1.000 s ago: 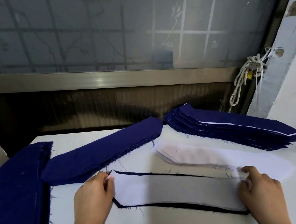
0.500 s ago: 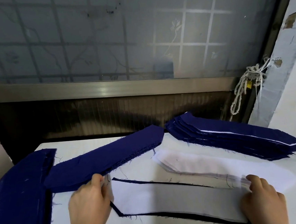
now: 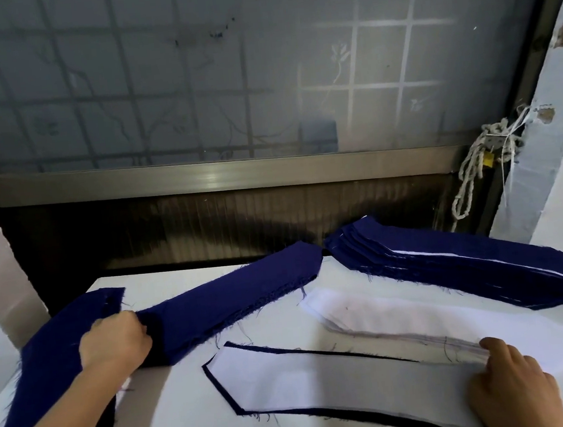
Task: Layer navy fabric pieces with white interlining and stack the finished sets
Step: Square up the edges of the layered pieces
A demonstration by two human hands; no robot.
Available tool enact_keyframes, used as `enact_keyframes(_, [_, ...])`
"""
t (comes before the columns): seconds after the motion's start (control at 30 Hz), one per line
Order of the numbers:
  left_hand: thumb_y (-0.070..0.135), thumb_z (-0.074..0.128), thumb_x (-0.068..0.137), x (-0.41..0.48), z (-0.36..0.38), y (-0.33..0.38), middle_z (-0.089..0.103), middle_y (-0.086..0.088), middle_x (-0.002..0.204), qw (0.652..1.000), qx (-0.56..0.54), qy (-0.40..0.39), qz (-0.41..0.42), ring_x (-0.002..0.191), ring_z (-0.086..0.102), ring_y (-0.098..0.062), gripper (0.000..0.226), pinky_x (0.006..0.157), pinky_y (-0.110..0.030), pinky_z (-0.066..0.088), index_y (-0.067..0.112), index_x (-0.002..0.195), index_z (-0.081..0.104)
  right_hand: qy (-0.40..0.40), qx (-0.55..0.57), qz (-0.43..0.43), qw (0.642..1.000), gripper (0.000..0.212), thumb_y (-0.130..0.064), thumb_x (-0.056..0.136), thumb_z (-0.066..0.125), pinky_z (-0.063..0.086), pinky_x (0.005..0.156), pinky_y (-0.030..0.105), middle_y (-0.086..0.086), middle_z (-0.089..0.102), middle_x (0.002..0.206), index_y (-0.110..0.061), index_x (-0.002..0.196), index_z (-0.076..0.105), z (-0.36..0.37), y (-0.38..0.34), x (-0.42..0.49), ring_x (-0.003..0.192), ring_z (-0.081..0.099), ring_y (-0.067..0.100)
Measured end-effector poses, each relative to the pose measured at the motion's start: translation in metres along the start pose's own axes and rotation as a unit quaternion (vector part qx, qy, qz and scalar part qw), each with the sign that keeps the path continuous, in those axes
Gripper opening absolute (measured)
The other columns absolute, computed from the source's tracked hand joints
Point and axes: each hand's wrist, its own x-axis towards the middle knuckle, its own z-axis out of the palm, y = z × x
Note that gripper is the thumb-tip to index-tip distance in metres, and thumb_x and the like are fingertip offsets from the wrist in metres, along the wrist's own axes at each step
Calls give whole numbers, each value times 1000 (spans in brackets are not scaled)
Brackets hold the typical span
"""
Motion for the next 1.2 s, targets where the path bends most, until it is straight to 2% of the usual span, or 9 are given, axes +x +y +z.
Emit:
enact_keyframes(0.17, [30,48,96,-10,7,10,55,6,103,990,94,11,108,103,45,-20,18,77,-29,33,25,92,65,7,-8,-18,1000,47,-33,87,42,42,95,27,-11,52,131,-33,132,32,-1,-2,-4,114,51,12])
enact_keyframes(0.27, [31,46,98,-15,16,12,46,7,122,988,56,5,145,116,40,-19,21,92,-31,33,27,107,64,11,-15,-20,1000,46,-33,87,42,42,94,27,-11,52,132,-33,132,33,-1,-3,-4,114,50,12])
enact_keyframes(0.4, [24,57,92,-21,14,12,53,8,108,987,-91,28,130,109,52,-19,9,94,-35,37,25,100,62,12,-27,-25,999,46,-36,88,41,42,96,26,-11,49,134,-34,133,32,-1,-3,-1,117,49,12])
enact_keyframes(0.57, [12,74,85,-42,17,18,64,3,93,957,-253,113,83,82,63,-24,49,80,-45,51,12,129,52,21,-33,-24,999,46,-37,87,42,42,93,26,-11,51,132,-34,133,34,1,-2,-3,114,50,12])
enact_keyframes(0.73, [0,76,80,-57,28,33,67,-9,87,931,-235,238,143,77,58,-31,16,72,-49,48,2,96,72,22,-59,-16,998,45,-42,88,39,38,97,27,-14,51,130,-37,132,32,-1,-5,-4,116,50,8])
enact_keyframes(0.87, [27,56,94,-80,35,54,58,6,81,894,-281,248,247,70,52,-14,17,69,-32,42,12,91,64,44,-67,-10,997,43,-38,86,53,34,99,36,-7,59,121,-31,128,48,-2,-10,-8,112,55,16])
enact_keyframes(0.97, [32,49,96,-93,49,64,58,5,76,867,-275,253,331,65,52,-17,26,66,-28,40,13,87,64,120,-38,-65,990,36,-13,66,78,45,83,51,12,68,90,-9,101,70,4,-13,-11,81,65,37])
enact_keyframes(1.03, [28,53,96,-98,55,68,57,2,74,838,-261,287,384,64,50,-19,22,65,-27,39,13,85,65,177,-27,-143,973,27,-14,63,71,50,70,52,13,67,80,-6,90,71,6,-24,-20,69,65,38])
enact_keyframes(1.2, [14,68,89,-102,55,74,62,-1,87,788,-222,334,467,74,55,-20,6,73,-26,41,9,86,70,116,89,-290,946,58,-23,54,87,49,82,40,2,67,106,-17,108,67,10,-94,-44,92,67,26])
